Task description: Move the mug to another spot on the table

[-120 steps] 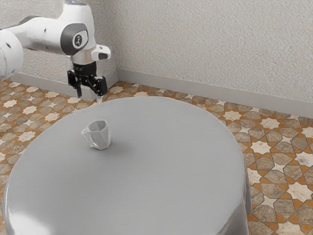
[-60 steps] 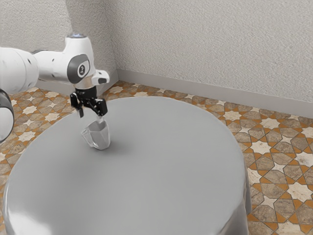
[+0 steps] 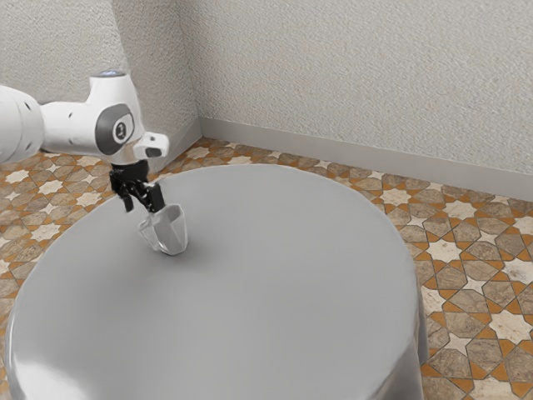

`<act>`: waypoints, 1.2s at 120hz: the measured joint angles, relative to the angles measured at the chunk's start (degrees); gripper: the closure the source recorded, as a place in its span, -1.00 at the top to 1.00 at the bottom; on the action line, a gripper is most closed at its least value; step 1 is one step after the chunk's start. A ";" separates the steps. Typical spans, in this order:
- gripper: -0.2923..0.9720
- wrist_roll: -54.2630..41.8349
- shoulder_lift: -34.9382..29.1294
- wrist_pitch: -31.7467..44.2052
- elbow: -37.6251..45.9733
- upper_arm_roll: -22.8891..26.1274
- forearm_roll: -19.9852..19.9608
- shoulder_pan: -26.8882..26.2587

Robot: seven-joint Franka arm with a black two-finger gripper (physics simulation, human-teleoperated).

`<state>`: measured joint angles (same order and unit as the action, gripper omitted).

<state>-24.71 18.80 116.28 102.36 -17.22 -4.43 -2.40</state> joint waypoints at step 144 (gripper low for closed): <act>0.52 -63.73 -0.06 23.58 12.80 -2.73 -22.07 1.25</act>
<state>-88.44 18.74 139.85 115.17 -19.95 -26.50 -1.15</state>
